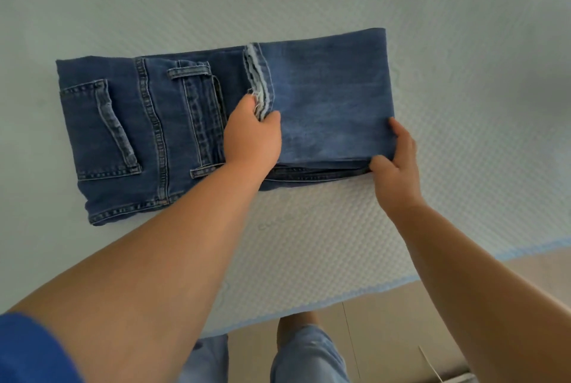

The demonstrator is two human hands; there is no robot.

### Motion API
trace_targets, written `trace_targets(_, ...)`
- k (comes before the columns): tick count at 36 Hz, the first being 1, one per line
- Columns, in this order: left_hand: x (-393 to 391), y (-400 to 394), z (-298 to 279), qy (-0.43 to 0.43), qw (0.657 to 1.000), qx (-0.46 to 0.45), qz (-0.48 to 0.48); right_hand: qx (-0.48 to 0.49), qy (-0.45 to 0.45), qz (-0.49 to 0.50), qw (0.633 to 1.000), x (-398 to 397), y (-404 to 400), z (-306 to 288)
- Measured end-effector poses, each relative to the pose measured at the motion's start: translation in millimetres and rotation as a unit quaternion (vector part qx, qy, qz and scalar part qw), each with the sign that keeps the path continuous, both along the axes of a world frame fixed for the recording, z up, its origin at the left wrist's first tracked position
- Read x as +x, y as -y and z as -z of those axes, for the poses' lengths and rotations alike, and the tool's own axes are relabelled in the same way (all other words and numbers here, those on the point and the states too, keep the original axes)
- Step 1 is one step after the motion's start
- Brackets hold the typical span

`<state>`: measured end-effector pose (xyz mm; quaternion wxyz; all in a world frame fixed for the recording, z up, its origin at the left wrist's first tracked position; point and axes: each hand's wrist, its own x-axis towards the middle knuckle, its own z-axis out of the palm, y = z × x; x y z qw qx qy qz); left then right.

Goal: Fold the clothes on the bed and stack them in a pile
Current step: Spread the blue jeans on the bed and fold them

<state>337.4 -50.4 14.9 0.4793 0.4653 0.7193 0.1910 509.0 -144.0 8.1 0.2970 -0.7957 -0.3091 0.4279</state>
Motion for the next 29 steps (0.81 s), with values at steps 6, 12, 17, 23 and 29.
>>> trace_targets(6,-5,18,0,-0.165,0.974,0.064,0.144,-0.051,-0.198,0.169,0.964,32,-12,-4)
trace_targets(12,-10,42,8,-0.313,0.881,0.083,0.344,-0.103,-0.176,0.087,0.975,37,-21,-5)
trace_targets(17,-11,31,14,-0.323,0.842,-0.028,0.432,-0.054,-0.168,0.097,0.98,23,-23,-18)
trace_targets(23,-20,10,2,-0.228,0.871,-0.067,0.43,-0.005,-0.059,0.046,0.997,-11,-22,-44)
trace_targets(29,-45,-3,-31,0.04,0.989,-0.08,0.12,0.052,0.076,-0.08,0.993,-71,-32,-97)
